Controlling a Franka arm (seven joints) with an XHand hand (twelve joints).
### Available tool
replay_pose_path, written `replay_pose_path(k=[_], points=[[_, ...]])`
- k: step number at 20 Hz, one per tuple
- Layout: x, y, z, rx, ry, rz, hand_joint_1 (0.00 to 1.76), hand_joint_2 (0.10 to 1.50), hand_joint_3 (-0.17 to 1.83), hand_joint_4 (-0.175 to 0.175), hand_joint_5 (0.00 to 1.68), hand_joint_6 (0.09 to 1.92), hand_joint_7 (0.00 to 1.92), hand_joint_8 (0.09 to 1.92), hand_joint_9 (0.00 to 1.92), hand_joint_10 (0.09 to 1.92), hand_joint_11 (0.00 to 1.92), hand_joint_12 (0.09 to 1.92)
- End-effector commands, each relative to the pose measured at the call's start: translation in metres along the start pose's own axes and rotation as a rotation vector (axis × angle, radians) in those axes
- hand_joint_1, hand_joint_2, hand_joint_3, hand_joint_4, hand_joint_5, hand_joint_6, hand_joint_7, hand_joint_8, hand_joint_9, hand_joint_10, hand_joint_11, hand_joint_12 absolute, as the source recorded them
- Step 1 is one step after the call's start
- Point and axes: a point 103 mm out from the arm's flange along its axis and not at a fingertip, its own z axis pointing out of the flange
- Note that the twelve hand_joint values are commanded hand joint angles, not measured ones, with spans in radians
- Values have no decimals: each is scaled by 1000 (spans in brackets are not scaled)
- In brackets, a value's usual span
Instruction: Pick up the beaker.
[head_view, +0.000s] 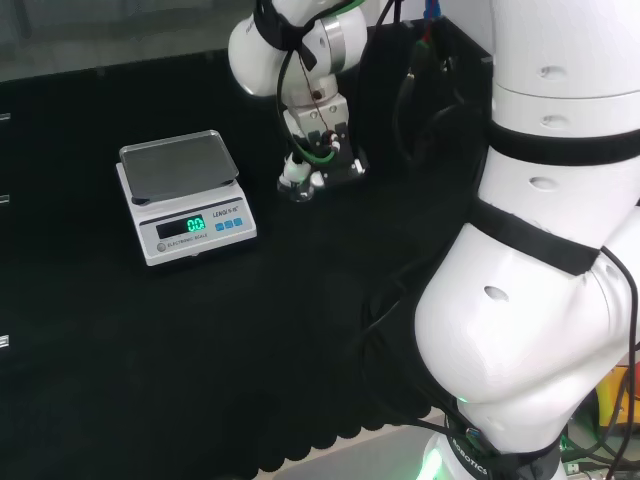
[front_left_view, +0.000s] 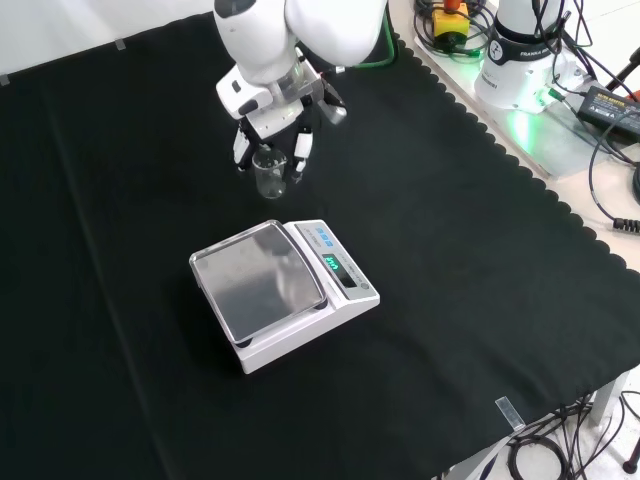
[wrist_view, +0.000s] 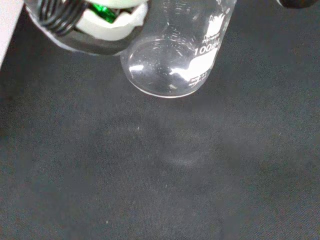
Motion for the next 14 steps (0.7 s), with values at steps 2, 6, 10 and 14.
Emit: replay_pose_path(k=[2, 6, 10, 14], points=[[-10, -18, -48, -18, -28, -9, 1097, 724, 430, -175, 978, 725, 1217, 670, 1705, 87, 1715, 366], [-9, -25, -68, -8, -23, -15, 1097, 723, 432, -175, 978, 725, 1218, 669, 1707, 87, 1714, 365], [-6, -31, -80, -16, -40, 0, 1097, 722, 434, -175, 981, 725, 1220, 669, 1710, 87, 1712, 364], [-1, -34, -85, -15, -51, -6, 1097, 721, 437, -175, 985, 725, 1223, 668, 1712, 87, 1712, 363]])
